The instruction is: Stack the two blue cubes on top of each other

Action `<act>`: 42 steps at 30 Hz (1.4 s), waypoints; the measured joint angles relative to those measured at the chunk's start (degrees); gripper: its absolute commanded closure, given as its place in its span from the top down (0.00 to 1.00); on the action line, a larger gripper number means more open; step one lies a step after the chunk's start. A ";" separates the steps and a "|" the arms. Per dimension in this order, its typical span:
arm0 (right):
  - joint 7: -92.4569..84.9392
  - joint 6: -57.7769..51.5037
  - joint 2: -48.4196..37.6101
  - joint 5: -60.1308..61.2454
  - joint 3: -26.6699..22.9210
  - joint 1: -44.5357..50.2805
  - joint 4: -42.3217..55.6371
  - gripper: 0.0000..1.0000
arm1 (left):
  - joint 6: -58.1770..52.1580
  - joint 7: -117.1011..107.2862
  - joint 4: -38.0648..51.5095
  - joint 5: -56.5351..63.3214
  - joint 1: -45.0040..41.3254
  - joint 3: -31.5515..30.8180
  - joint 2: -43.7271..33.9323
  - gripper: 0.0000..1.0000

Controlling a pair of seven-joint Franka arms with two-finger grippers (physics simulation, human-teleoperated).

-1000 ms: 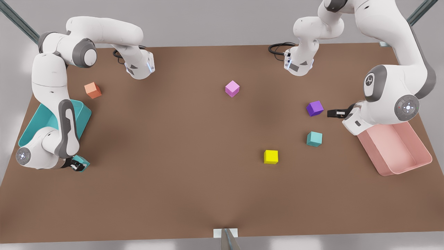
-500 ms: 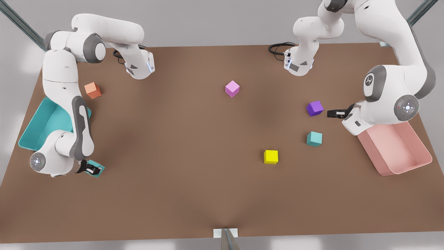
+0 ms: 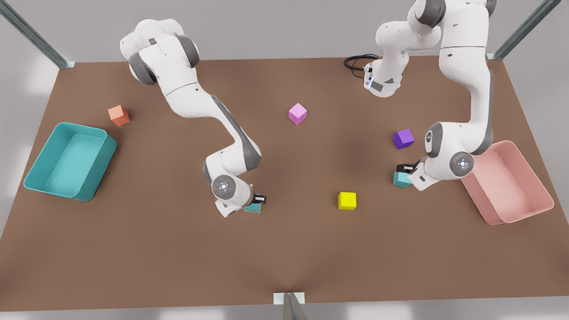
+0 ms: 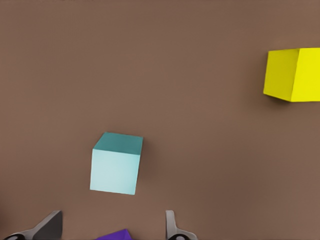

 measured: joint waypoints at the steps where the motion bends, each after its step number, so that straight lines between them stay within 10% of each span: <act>1: 1.99 0.18 0.62 0.03 0.00 1.48 0.81 0.73 | 1.03 0.75 -0.28 0.01 0.12 0.00 0.25 1.00; 9: 15.38 5.24 5.21 0.59 0.07 8.95 2.56 0.73 | 6.85 6.49 -1.13 0.03 0.98 0.00 3.52 1.00; 13: 20.31 8.25 6.47 1.17 0.08 10.71 2.58 1.00 | 8.40 8.75 -1.75 0.04 1.00 0.00 4.86 1.00; 22: 27.75 9.99 2.87 1.39 -0.23 10.00 1.68 1.00 | 11.77 12.34 -2.81 0.03 1.43 0.12 7.43 1.00; 31: 22.28 -1.72 -6.20 -5.37 -2.38 -14.86 4.11 1.00 | 13.28 14.52 -2.84 0.03 1.85 0.17 9.89 1.00; 36: 7.34 -12.66 -36.70 -11.53 1.03 -22.15 -9.82 1.00 | 14.13 15.34 -3.06 0.03 1.88 0.17 11.98 1.00; 37: 4.81 -14.13 -39.55 -12.11 4.06 -25.23 -11.99 1.00 | 14.29 15.47 -3.07 0.03 1.88 0.17 12.15 0.97; 39: 0.17 -16.69 -40.99 -12.90 6.42 -27.69 -13.60 1.00 | 14.55 15.67 -3.07 0.12 1.84 0.17 12.27 0.56; 42: -5.88 -19.38 -40.36 -13.54 7.16 -28.06 -13.88 1.00 | 14.98 15.44 -3.01 0.71 1.78 0.21 12.40 0.54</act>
